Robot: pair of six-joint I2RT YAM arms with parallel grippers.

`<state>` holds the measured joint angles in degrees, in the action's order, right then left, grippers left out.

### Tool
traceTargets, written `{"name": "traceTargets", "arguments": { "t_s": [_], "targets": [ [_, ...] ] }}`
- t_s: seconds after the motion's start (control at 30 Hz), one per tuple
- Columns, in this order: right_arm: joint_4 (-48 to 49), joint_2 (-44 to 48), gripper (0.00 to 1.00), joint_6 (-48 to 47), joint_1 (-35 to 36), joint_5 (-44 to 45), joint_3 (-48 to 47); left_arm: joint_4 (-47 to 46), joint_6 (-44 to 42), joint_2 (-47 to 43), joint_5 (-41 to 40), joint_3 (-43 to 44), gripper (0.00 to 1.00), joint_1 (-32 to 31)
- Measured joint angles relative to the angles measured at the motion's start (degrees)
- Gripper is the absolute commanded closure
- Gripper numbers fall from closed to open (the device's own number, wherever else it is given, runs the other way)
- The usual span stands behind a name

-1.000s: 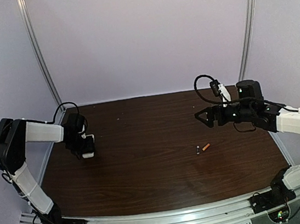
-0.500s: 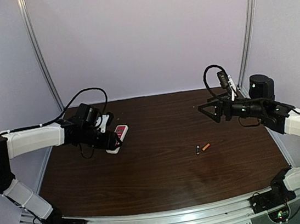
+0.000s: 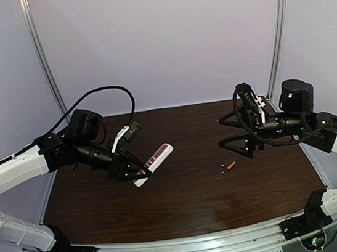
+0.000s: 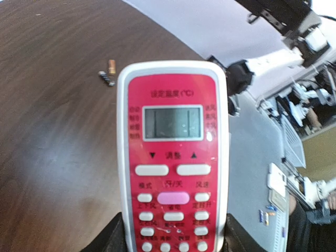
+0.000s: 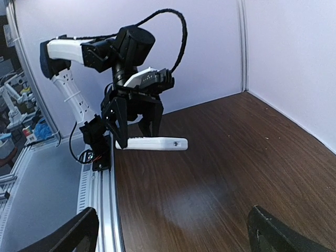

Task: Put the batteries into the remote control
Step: Pick up the remote control from the center of the board, then pass from the left arm to the right

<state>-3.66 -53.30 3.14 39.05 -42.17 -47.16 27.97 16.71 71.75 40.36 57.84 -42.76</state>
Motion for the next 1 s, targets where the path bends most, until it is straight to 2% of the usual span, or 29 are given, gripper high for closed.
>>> {"name": "traceTargets", "arguments": {
  "t_s": [0.3, 0.57, 0.83, 0.93, 1.0],
  "targets": [
    [-14.03, -4.98, 0.08, -8.61, 19.71, 8.39, -12.04, 1.31, -0.37, -1.29, 14.58, 0.0, 0.75, -10.19],
    [-23.85, -14.84, 0.18, -14.78, 34.49, 19.19, -20.65, 1.18, -0.39, -0.13, 22.49, 0.02, 0.76, -13.6],
    [-26.97, -18.29, 0.34, -18.29, 38.86, 25.09, -22.73, 0.0, -0.28, 1.38, 27.06, 0.02, 0.78, -15.47],
    [-27.02, -18.51, 0.47, -19.23, 39.26, 26.27, -23.56, -1.4, 0.11, 2.03, 28.44, 0.02, 0.79, -15.54],
    [-27.04, -18.8, 0.49, -19.76, 39.63, 26.6, -24.17, -2.23, 0.35, 2.27, 29.18, 0.0, 0.79, -15.54]
  ]
}}
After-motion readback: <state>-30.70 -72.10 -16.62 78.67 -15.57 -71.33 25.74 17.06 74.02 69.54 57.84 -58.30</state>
